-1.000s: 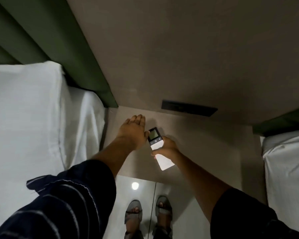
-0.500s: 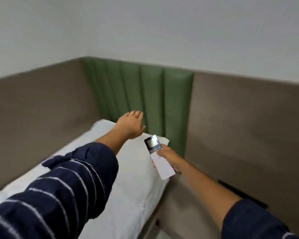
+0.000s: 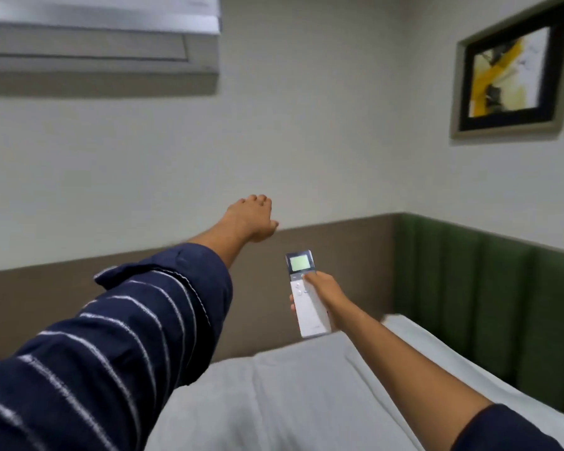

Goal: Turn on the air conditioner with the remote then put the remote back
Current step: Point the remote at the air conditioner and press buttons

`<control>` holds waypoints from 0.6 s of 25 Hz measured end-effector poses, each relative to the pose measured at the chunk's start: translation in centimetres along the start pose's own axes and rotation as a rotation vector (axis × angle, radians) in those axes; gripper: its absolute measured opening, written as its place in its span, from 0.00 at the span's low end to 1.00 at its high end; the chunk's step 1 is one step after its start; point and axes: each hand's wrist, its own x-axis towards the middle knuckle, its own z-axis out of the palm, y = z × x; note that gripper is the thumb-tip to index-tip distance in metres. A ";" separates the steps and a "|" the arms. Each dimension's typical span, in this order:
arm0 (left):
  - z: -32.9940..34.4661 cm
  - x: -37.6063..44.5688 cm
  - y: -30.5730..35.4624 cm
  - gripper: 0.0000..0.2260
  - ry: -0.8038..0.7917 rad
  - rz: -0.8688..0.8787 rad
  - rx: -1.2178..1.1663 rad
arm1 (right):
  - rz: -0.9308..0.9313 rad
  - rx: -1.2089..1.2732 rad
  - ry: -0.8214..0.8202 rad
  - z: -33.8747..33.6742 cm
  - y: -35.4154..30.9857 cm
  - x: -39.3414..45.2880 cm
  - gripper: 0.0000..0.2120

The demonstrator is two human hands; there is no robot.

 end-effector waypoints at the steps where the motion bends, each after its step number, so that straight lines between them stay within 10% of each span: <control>1: -0.9 -1.0 -2.5 0.29 -0.002 -0.045 0.015 | 0.002 0.010 -0.025 2.8 -1.1 0.7 0.07; 15: -15.7 -11.9 -22.2 0.30 0.137 -0.570 0.126 | -0.009 0.067 -0.492 26.9 -18.9 1.3 0.12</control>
